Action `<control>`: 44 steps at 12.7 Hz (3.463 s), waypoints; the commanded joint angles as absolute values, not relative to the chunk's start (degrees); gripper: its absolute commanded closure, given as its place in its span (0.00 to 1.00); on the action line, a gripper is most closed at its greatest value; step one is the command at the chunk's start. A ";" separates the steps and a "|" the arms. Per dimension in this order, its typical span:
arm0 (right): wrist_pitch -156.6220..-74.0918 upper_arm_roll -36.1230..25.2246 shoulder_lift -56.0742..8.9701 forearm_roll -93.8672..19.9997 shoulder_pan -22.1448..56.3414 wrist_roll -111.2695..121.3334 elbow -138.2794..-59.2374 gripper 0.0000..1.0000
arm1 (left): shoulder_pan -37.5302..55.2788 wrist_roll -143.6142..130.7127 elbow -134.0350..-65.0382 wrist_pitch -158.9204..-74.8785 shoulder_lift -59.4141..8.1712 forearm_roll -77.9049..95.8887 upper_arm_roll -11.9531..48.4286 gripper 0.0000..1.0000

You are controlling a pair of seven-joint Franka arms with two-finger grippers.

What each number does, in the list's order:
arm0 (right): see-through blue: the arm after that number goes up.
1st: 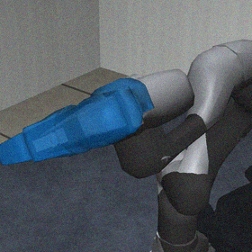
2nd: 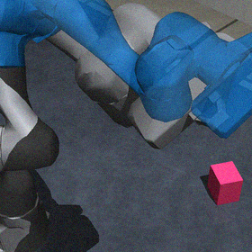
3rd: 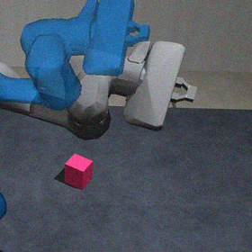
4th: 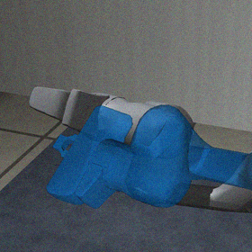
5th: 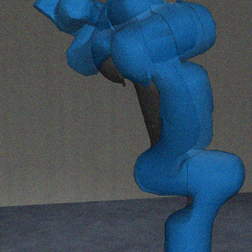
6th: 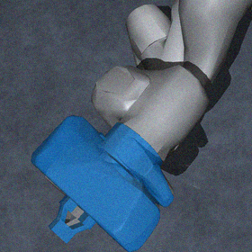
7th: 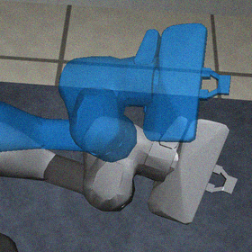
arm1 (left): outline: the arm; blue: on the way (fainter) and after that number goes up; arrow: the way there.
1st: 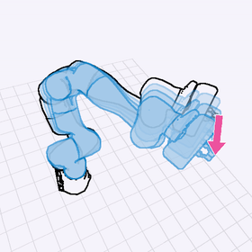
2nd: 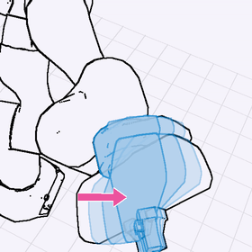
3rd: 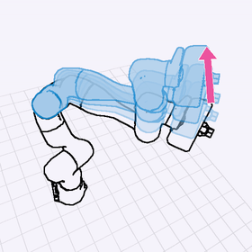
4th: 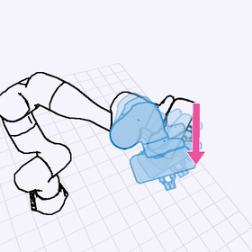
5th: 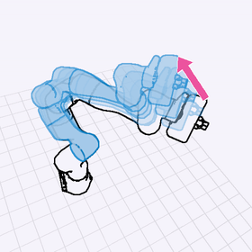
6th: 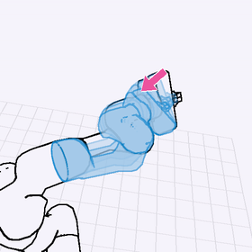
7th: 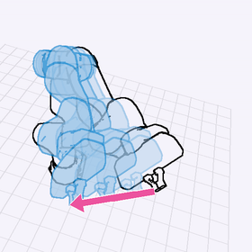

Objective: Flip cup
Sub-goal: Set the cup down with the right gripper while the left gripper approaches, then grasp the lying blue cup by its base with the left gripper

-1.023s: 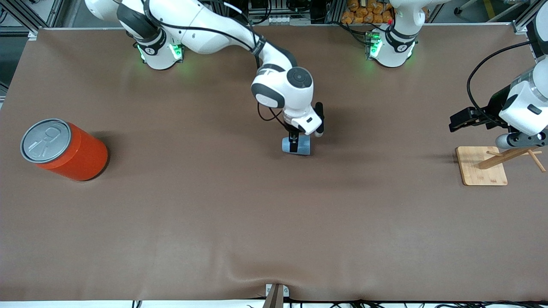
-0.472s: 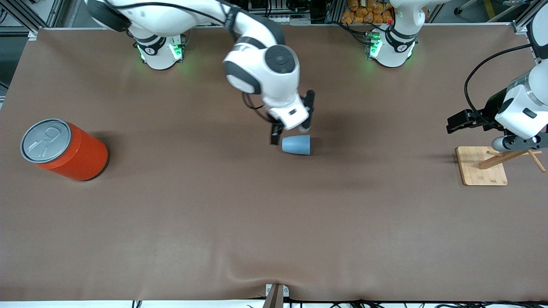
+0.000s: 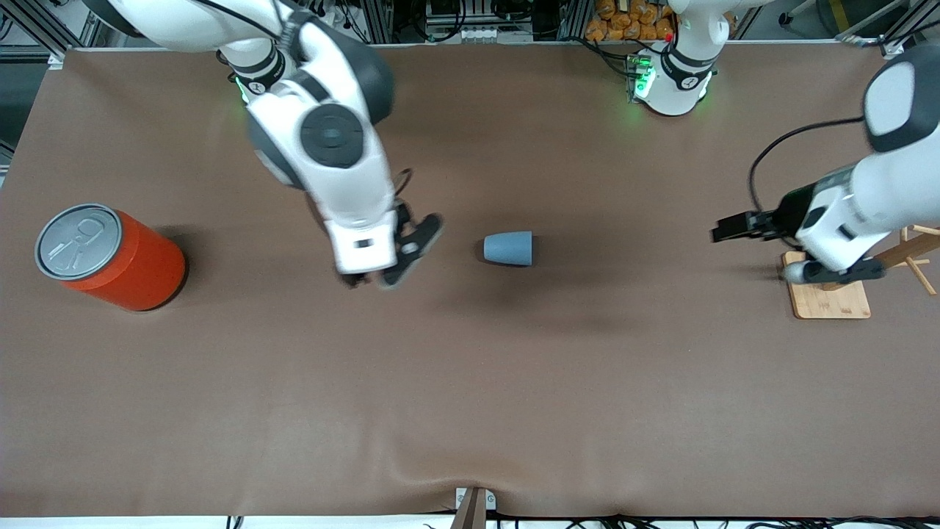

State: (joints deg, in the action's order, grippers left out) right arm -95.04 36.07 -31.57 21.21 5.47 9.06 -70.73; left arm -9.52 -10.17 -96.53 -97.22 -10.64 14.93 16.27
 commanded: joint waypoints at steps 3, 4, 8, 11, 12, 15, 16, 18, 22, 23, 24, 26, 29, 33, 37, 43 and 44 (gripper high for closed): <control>-94.66 23.03 -25.23 9.05 0.89 7.12 -71.10 0.00 | -7.13 -9.49 -106.95 -110.46 -12.99 21.09 18.19 0.00; -94.75 22.42 -24.96 9.23 0.27 2.94 -70.93 0.00 | -6.95 -9.49 -108.27 -113.00 -14.05 22.92 18.80 0.00; -89.04 12.09 -24.61 5.29 -2.29 -5.01 -63.21 0.00 | -6.68 -8.97 -110.48 -120.76 -19.23 37.43 22.40 0.00; -86.42 7.48 -19.70 2.90 -2.37 -7.28 -64.42 0.00 | -6.85 -0.84 -114.42 -125.14 -20.04 44.52 23.99 0.00; -85.53 6.95 -17.69 2.47 -2.37 -14.17 -67.12 0.00 | -6.77 4.43 -115.91 -126.20 -20.21 49.78 24.26 0.04; -94.88 2.65 -5.32 -1.93 -2.20 -21.00 -85.18 0.00 | -6.06 25.41 -120.40 -129.99 -22.93 64.03 24.26 0.06; -99.79 0.72 -1.45 -2.02 -2.20 -21.01 -92.39 0.00 | -6.50 32.01 -120.58 -129.99 -25.55 66.33 24.26 0.11; -104.49 -0.09 2.97 -2.02 -2.02 -20.92 -100.69 0.00 | -6.94 44.33 -120.59 -129.99 -30.30 71.25 24.26 0.20; -104.33 -1.31 6.59 -1.93 -1.58 -20.05 -106.61 0.00 | -5.72 47.20 -121.11 -129.99 -31.90 75.15 24.26 0.25; -104.33 -1.67 6.33 -1.93 -1.58 -19.60 -106.09 0.00 | -5.19 47.20 -121.55 -129.99 -32.17 75.23 24.34 0.29; -104.33 -2.63 5.20 -1.41 -1.93 -15.95 -103.30 0.00 | -5.19 47.28 -121.81 -129.90 -32.17 75.32 24.35 0.39; -100.84 -4.13 0.98 -0.97 -1.85 -10.56 -96.10 0.00 | -3.96 47.55 -121.73 -129.99 -32.60 78.20 24.35 0.40; -95.98 -5.18 0.78 -1.05 -1.41 -9.94 -92.55 0.00 | -0.80 47.64 -121.38 -129.99 -32.70 84.01 24.26 0.40; -92.46 -5.18 0.70 -1.58 -2.02 -9.93 -90.53 0.00 | 0.27 51.40 -121.46 -130.08 -34.44 85.78 24.26 0.41; -91.67 -4.92 0.97 -1.14 -2.02 -10.55 -90.53 0.00 | 2.80 53.69 -121.29 -131.30 -35.51 90.33 24.26 0.99; -90.26 -4.92 0.97 -1.06 -2.11 -10.55 -90.44 0.00 | 2.55 52.74 -119.45 -133.50 -31.48 87.73 23.91 1.00; -90.26 -4.92 0.97 -0.97 -2.02 -10.55 -90.44 0.00 | 2.37 50.56 -118.31 -133.51 -29.99 87.54 23.91 1.00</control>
State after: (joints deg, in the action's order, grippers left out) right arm -91.40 -4.84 1.68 -0.89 -2.37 -10.56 -92.10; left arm 2.53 52.91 -119.04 -132.78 -33.50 88.91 24.03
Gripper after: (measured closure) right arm 0.000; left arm 0.938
